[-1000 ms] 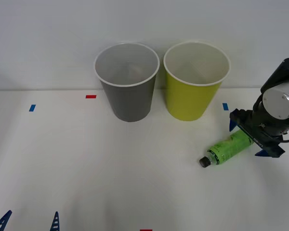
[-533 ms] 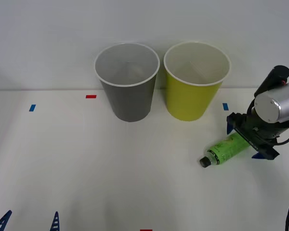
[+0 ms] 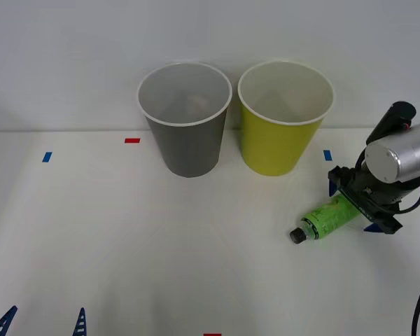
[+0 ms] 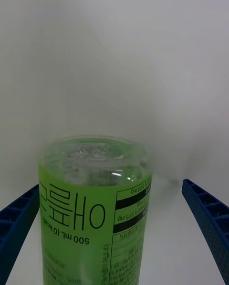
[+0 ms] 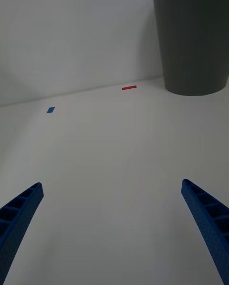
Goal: Put cans in the gray bin and PET bottles in the light green bin.
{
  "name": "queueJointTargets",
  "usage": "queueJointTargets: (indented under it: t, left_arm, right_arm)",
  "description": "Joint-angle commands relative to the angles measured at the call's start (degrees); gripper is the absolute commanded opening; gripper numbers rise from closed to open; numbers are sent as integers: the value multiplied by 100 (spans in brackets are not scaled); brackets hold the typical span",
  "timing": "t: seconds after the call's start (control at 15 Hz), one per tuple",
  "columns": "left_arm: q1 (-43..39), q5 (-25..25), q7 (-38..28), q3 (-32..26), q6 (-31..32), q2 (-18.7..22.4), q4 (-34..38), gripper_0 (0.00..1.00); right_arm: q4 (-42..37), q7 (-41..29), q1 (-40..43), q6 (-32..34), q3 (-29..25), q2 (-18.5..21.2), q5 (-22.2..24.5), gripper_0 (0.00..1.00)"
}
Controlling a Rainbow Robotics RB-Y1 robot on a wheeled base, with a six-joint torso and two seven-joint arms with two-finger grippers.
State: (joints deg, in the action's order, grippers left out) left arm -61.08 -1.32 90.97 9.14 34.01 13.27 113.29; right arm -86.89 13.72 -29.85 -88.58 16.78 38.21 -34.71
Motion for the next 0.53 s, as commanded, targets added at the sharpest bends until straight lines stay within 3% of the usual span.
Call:
queueJointTargets:
  t: [0.07, 0.2, 0.27, 0.33, 0.53]
  left_arm:
    - [0, 0, 0, 0, 0, 0, 0, 100]
    - [0, 0, 0, 0, 0, 0, 0, 100]
    - [0, 0, 0, 0, 0, 0, 0, 100]
    - [0, 0, 0, 0, 0, 0, 0, 100]
    - [0, 0, 0, 0, 0, 0, 0, 100]
  right_arm:
    - [23, -1, 5, 25, 27, 3, -1, 100]
    - [23, 8, 5, 25, 27, 3, 17, 100]
    - [23, -28, 5, 34, 27, -6, 17, 37]
    - [14, -28, -4, 34, 27, -6, 26, 10]
    - [23, -63, -4, 43, 27, -33, 61, 3]
